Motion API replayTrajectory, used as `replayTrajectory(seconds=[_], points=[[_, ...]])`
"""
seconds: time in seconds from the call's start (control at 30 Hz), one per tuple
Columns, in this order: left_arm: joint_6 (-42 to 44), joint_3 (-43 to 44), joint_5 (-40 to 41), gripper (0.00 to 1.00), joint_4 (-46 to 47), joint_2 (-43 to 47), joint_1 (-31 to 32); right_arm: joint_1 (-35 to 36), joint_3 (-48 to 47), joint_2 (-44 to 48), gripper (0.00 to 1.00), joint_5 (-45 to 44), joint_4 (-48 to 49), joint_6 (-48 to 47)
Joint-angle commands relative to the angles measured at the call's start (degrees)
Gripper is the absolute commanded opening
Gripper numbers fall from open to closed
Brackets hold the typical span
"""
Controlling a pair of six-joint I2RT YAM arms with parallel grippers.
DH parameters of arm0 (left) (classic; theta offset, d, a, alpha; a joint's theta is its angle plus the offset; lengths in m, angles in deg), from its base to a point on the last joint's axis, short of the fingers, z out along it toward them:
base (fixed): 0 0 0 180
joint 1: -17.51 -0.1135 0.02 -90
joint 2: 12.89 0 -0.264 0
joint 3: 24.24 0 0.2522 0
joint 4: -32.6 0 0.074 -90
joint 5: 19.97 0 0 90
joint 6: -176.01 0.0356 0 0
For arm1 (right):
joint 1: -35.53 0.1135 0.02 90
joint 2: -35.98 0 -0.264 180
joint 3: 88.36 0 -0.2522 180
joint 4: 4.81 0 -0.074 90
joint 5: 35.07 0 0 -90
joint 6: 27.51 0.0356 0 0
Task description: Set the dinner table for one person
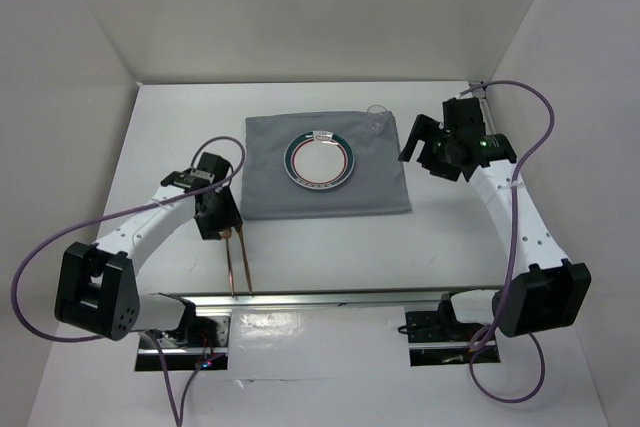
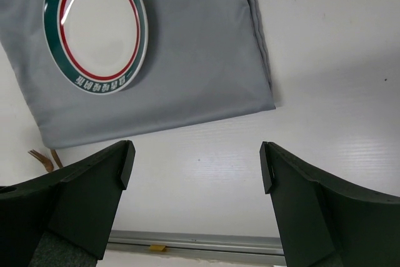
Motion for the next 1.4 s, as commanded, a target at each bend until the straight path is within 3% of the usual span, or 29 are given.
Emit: replayTrajectory(seconds=[0.0, 0.27, 0.53, 0.63, 0.7, 0.73, 0.9, 1.03, 1.17, 1.27, 1.37], points=[[-2.2, -3.4, 0.1, 0.63, 1.3, 3.6, -1.1, 0.2, 0.9, 1.8, 0.94, 1.4, 4.1, 0.4], [-3.5, -10.8, 0.9, 0.63, 7.1, 1.5, -1.1, 0.2, 2.0, 1.3, 0.94, 2.0, 4.7, 0.4], [-4.1, -13.0, 0.4, 0.49, 11.0, -5.3, -3.0, 0.2, 2.0, 1.3, 0.94, 2.0, 4.7, 0.4], [-4.1, -13.0, 0.4, 0.28, 11.5, -6.5, -3.6, 0.2, 1.5, 1.3, 0.94, 2.0, 4.2, 0.4], [-4.1, -11.9, 1.2, 0.06, 10.3, -6.5, -4.2, 0.2, 1.5, 1.3, 0.94, 2.0, 4.1, 0.9], [-4.1, -10.2, 2.6, 0.00, 8.1, -6.5, -4.2, 0.2, 0.9, 1.3, 0.94, 2.0, 4.1, 0.9], [-2.3, -1.7, 6.2, 0.00, 1.6, 2.0, -4.2, 0.2, 0.9, 1.3, 0.94, 2.0, 4.1, 0.9], [4.3, 6.3, 5.2, 0.00, 2.7, 6.1, -3.7, 0.2, 0.9, 0.7, 0.94, 2.7, 4.8, 0.9], [8.9, 15.8, 2.7, 0.00, 2.2, 2.2, -2.1, 0.2, 0.9, 0.2, 0.94, 4.4, 5.8, 2.1], [11.3, 21.1, 1.7, 0.00, 2.1, -5.3, -0.1, 0.2, 0.9, 0.2, 0.94, 4.4, 5.8, 2.1], [12.5, 33.7, 1.0, 0.00, -0.9, -15.9, 1.2, 0.2, 0.9, 0.2, 0.94, 3.9, 5.8, 2.1]])
